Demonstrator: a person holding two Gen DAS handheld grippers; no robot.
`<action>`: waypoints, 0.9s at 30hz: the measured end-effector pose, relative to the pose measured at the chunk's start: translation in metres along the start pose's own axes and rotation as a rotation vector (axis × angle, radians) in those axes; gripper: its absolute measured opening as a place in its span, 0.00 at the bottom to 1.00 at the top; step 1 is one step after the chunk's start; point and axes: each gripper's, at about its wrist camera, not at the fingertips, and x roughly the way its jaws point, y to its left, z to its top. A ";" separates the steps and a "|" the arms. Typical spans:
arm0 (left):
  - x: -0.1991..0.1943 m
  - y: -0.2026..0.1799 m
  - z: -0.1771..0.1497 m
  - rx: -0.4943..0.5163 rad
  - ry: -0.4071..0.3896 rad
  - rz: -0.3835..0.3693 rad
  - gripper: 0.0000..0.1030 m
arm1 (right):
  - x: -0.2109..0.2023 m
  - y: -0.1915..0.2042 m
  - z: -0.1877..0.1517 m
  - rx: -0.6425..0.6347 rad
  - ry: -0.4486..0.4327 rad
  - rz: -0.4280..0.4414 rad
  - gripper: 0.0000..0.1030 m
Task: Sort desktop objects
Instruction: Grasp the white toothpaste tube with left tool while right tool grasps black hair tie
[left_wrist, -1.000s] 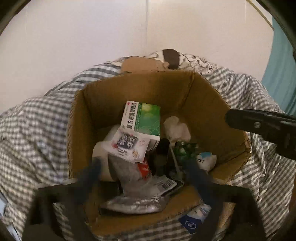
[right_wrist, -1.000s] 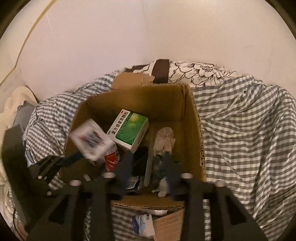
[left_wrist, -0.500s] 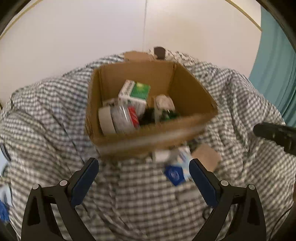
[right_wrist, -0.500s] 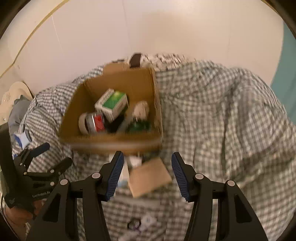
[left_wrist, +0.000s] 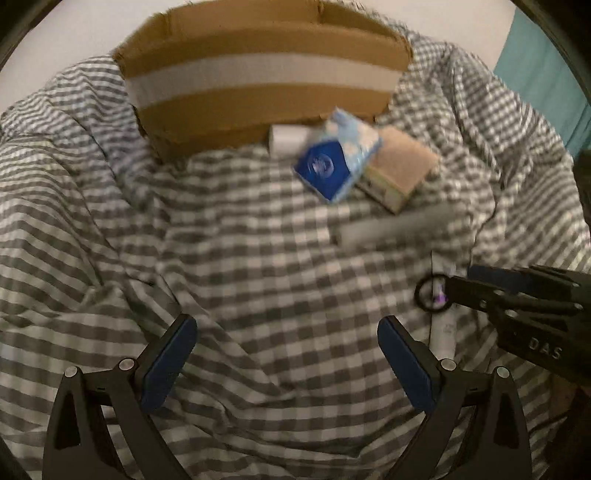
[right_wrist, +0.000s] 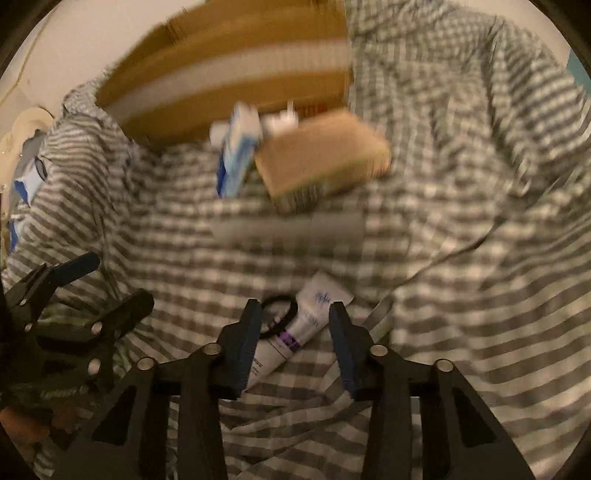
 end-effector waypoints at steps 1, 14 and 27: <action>0.002 -0.002 -0.001 0.007 0.002 -0.005 0.98 | 0.004 0.001 0.000 0.000 0.005 0.005 0.31; -0.004 -0.045 -0.002 0.076 -0.036 -0.150 0.98 | -0.013 -0.028 0.002 0.068 -0.056 0.005 0.03; 0.032 -0.113 -0.005 0.299 0.059 -0.131 0.24 | -0.039 -0.061 0.002 0.146 -0.099 0.060 0.03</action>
